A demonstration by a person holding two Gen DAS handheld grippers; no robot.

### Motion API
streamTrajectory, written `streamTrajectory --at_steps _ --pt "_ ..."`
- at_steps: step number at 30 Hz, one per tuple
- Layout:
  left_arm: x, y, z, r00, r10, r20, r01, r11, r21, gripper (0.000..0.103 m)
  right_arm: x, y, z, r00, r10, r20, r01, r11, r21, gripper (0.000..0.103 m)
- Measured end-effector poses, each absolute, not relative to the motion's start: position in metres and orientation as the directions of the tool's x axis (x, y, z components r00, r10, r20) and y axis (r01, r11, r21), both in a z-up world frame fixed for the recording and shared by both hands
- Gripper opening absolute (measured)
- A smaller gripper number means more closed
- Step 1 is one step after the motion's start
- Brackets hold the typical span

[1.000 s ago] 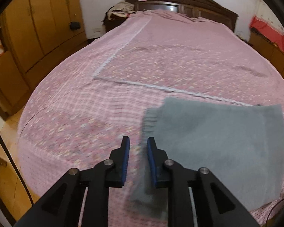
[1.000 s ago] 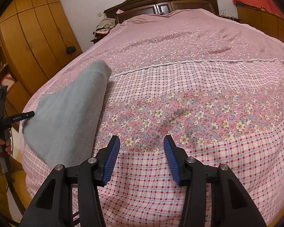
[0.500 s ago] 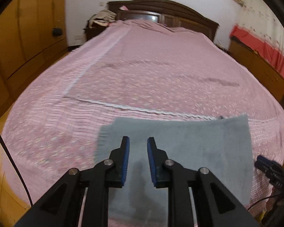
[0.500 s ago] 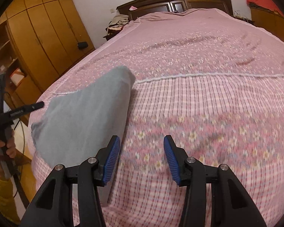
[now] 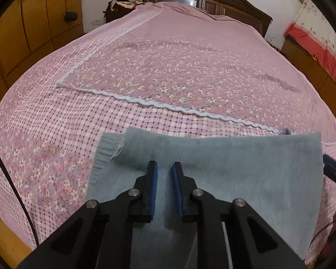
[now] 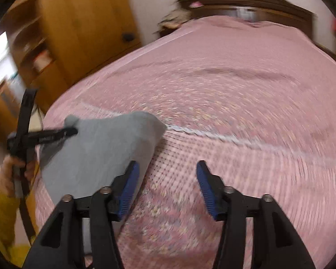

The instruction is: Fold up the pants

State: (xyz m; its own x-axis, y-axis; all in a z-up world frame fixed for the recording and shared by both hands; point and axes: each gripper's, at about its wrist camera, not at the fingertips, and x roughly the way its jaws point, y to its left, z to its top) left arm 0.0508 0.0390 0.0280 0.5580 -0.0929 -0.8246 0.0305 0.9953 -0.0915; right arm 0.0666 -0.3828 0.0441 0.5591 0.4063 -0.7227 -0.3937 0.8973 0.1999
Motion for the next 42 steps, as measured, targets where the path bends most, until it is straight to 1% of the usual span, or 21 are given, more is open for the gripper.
streamTrajectory --at_steps 2,3,5,7,9,11,13,17,21,24,26,30,35,39,42 --pt "0.046 0.038 0.028 0.563 -0.074 -0.823 0.019 0.997 -0.077 0.016 0.080 -0.381 0.045 0.526 0.395 -0.753 -0.424 0.890 0.170 0.059" --pt "0.043 0.037 0.028 0.566 -0.061 -0.822 0.011 0.998 -0.067 0.016 0.086 -0.382 0.047 0.512 0.404 -0.758 -0.430 0.885 0.181 0.059" --pt "0.039 0.035 0.027 0.572 -0.046 -0.819 0.000 0.998 -0.056 0.016 0.100 -0.390 0.055 0.479 0.463 -0.746 -0.418 0.867 0.270 0.059" --pt "0.037 0.035 0.028 0.577 -0.038 -0.816 -0.006 0.999 -0.051 0.016 0.118 -0.397 0.064 0.450 0.509 -0.734 -0.363 0.855 0.370 0.059" --pt "0.037 0.034 0.028 0.581 -0.038 -0.813 -0.010 0.999 -0.054 0.016 0.140 -0.401 0.068 0.403 0.500 -0.767 -0.266 0.866 0.424 0.059" --pt "0.041 0.035 0.027 0.581 -0.043 -0.813 -0.014 0.998 -0.062 0.016 0.167 -0.394 0.069 0.309 0.484 -0.818 -0.206 0.874 0.439 0.059" --pt "0.042 0.034 0.028 0.586 -0.046 -0.809 -0.011 0.998 -0.065 0.016 0.187 -0.380 0.069 0.206 0.449 -0.869 -0.195 0.889 0.414 0.059" --pt "0.042 0.034 0.028 0.605 -0.064 -0.793 0.003 0.997 -0.078 0.016 0.212 -0.342 0.064 0.040 0.310 -0.950 -0.257 0.922 0.291 0.059" --pt "0.036 0.037 0.029 0.617 -0.086 -0.783 0.009 0.995 -0.102 0.016 0.222 -0.312 0.044 -0.138 0.264 -0.954 -0.253 0.922 0.292 0.059" --pt "0.035 0.042 0.027 0.623 -0.104 -0.775 0.015 0.992 -0.121 0.016 0.217 -0.291 0.035 -0.199 0.151 -0.968 -0.291 0.934 0.206 0.059" --pt "0.032 0.045 0.026 0.627 -0.115 -0.771 0.019 0.991 -0.133 0.016 0.210 -0.280 0.031 -0.240 0.104 -0.965 -0.330 0.926 0.182 0.059" --pt "0.033 0.046 0.025 0.629 -0.129 -0.767 0.022 0.989 -0.148 0.016 0.198 -0.264 0.034 -0.248 -0.001 -0.969 -0.406 0.908 0.104 0.059" --pt "0.032 0.049 0.024 0.632 -0.138 -0.762 0.023 0.987 -0.159 0.016 0.190 -0.257 0.026 -0.189 -0.211 -0.959 -0.477 0.874 -0.098 0.058" --pt "0.033 0.051 0.023 0.635 -0.151 -0.758 0.029 0.985 -0.171 0.016 0.195 -0.272 0.027 -0.185 -0.204 -0.961 -0.439 0.892 -0.105 0.058" --pt "0.033 0.052 0.021 0.635 -0.159 -0.756 0.038 0.984 -0.175 0.016 0.203 -0.289 0.029 -0.206 -0.150 -0.967 -0.383 0.922 -0.061 0.058"
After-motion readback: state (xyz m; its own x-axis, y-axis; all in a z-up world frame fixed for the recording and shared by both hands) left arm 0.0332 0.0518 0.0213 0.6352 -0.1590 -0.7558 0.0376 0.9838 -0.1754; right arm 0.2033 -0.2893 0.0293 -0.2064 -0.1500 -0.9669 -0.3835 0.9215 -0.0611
